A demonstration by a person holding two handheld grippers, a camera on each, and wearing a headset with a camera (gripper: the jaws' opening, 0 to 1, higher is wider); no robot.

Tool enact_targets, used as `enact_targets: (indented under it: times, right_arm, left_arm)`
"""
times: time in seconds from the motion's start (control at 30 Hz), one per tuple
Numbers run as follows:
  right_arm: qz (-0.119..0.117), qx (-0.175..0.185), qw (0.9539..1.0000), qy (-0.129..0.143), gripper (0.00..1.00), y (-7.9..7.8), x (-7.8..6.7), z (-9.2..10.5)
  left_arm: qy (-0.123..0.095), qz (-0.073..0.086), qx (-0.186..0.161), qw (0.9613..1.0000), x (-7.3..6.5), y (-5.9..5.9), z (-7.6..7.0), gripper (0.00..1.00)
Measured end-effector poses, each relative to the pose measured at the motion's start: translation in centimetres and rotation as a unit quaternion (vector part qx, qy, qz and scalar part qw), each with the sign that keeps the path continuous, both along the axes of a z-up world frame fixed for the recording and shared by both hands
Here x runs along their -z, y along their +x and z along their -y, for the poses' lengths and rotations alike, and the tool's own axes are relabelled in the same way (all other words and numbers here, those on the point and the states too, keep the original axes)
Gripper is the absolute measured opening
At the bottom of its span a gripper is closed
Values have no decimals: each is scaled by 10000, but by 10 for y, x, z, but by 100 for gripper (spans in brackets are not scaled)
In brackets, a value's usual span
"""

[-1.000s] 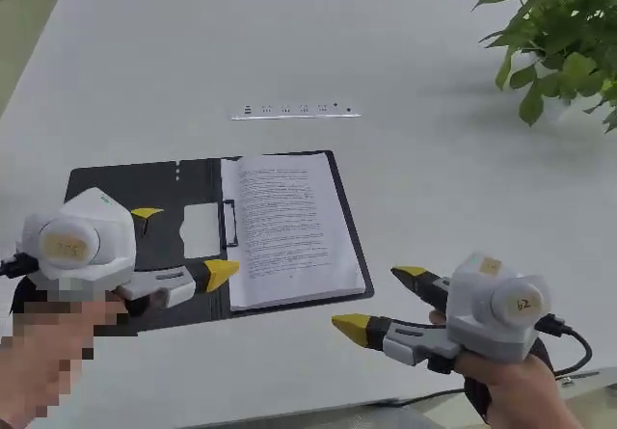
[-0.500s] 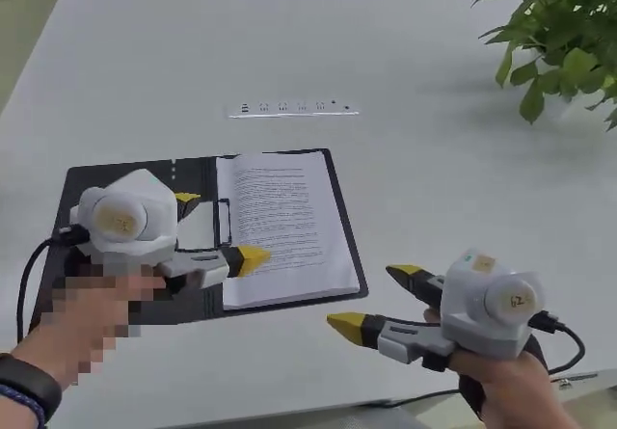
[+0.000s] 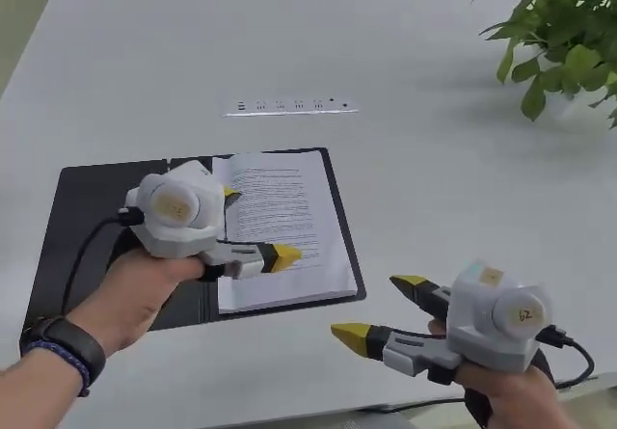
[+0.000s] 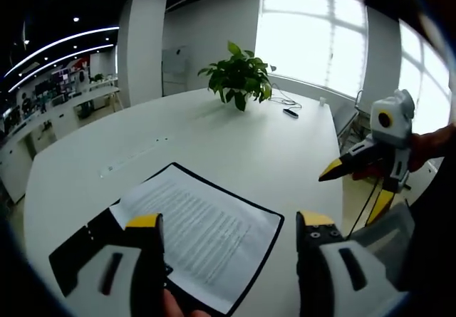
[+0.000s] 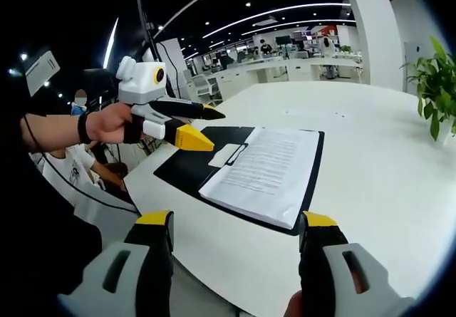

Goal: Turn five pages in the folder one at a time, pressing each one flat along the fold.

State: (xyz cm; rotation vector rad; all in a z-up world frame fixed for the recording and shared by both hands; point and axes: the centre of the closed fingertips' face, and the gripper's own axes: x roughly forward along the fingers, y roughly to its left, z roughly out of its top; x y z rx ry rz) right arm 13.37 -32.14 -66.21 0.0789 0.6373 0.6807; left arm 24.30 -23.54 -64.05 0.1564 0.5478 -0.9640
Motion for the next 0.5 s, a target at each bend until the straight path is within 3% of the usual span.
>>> enact_targets:
  times: [0.2, 0.5]
  right_arm:
    - [-19, 138, 9999, 51, 71, 2, 1, 7]
    - [-121, 178, 9998, 12, 71, -1, 7, 10]
  left_arm:
    - [26, -115, 183, 9998, 13, 5, 18, 75]
    - [285, -147, 510, 9982, 34, 6, 47, 75]
